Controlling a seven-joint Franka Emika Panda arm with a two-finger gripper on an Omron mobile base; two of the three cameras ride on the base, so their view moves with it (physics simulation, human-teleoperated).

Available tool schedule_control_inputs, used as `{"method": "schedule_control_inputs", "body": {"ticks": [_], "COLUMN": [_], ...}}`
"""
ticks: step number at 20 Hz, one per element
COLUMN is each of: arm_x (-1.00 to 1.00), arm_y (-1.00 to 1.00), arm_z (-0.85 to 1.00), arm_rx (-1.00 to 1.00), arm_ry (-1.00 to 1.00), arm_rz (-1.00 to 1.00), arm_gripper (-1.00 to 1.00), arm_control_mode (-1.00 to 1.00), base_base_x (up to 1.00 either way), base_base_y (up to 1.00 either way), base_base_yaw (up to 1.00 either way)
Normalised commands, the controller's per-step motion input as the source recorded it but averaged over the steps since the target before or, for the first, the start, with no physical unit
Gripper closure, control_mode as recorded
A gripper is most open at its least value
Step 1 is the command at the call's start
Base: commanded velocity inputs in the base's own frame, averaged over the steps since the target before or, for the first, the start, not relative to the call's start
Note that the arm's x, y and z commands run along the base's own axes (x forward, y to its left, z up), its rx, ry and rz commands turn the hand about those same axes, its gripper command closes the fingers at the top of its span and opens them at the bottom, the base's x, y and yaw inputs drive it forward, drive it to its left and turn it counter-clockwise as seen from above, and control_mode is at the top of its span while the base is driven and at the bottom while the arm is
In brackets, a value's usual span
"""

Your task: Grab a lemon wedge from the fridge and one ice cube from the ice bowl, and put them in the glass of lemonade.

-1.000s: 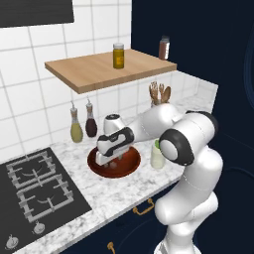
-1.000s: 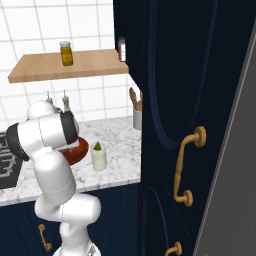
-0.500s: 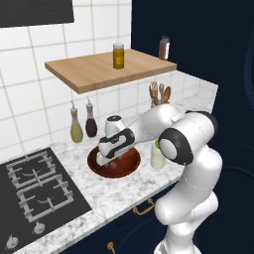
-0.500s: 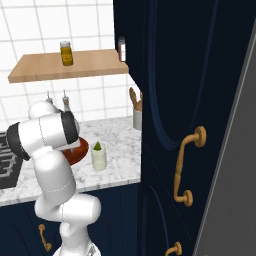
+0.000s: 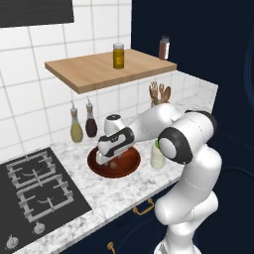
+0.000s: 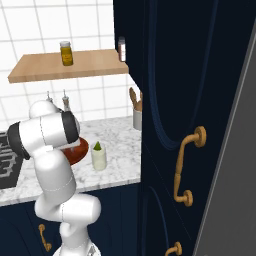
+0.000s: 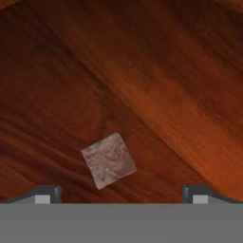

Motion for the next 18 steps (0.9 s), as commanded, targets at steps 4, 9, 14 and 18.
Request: {"method": "schedule_control_inputs", "body": {"ticks": [4, 9, 14, 18], "arm_x": [0.04, 0.15, 0.0, 0.08], "arm_y": [0.02, 0.0, 0.05, 0.17], "arm_z": [0.02, 0.0, 0.0, 0.0], "arm_rx": [0.0, 0.0, 0.0, 0.0], "arm_ry": [-0.01, 0.0, 0.0, 0.0], "arm_rz": [0.0, 0.0, 0.0, 0.0], "arm_gripper": [-1.0, -1.0, -1.0, -1.0], "arm_control_mode": [-1.0, -1.0, -1.0, -1.0], "base_base_x": [0.0, 0.0, 0.0, 0.0], "base_base_y": [0.0, 0.0, 0.0, 0.0], "base_base_yaw": [0.0, 0.0, 0.0, 0.0]}}
